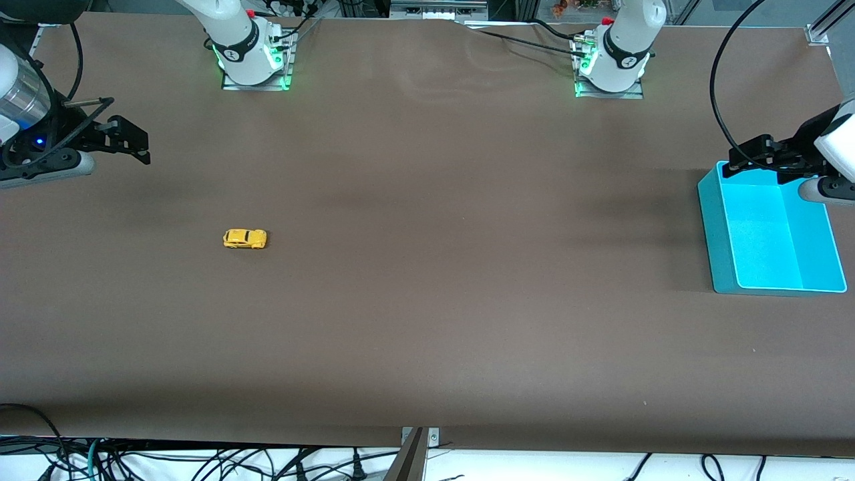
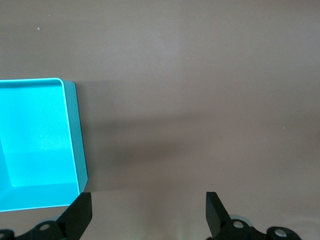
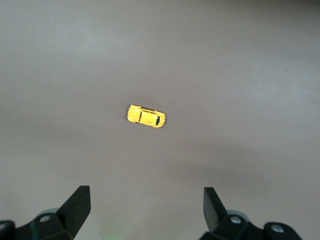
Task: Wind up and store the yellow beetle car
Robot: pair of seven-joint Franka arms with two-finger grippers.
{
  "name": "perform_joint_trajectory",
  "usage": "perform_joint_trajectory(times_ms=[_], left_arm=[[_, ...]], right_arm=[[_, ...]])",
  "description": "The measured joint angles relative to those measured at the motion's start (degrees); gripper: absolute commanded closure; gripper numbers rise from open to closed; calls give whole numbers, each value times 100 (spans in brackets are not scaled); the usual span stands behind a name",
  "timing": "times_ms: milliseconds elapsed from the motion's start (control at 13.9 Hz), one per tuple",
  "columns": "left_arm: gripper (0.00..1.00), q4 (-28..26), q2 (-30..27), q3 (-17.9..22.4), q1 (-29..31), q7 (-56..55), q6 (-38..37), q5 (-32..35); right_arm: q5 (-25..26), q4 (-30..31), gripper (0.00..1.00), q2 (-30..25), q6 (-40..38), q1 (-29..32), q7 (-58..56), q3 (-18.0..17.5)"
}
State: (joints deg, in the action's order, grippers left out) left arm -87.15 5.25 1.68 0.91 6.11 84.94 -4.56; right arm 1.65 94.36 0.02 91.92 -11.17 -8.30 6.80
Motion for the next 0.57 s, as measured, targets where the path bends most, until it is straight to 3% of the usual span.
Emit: perform_joint_trajectory(times_ms=[575], left_arm=[[0,0,0,0,0,0,0,0]], right_arm=[[0,89,0,-99,0,0,4,-1]])
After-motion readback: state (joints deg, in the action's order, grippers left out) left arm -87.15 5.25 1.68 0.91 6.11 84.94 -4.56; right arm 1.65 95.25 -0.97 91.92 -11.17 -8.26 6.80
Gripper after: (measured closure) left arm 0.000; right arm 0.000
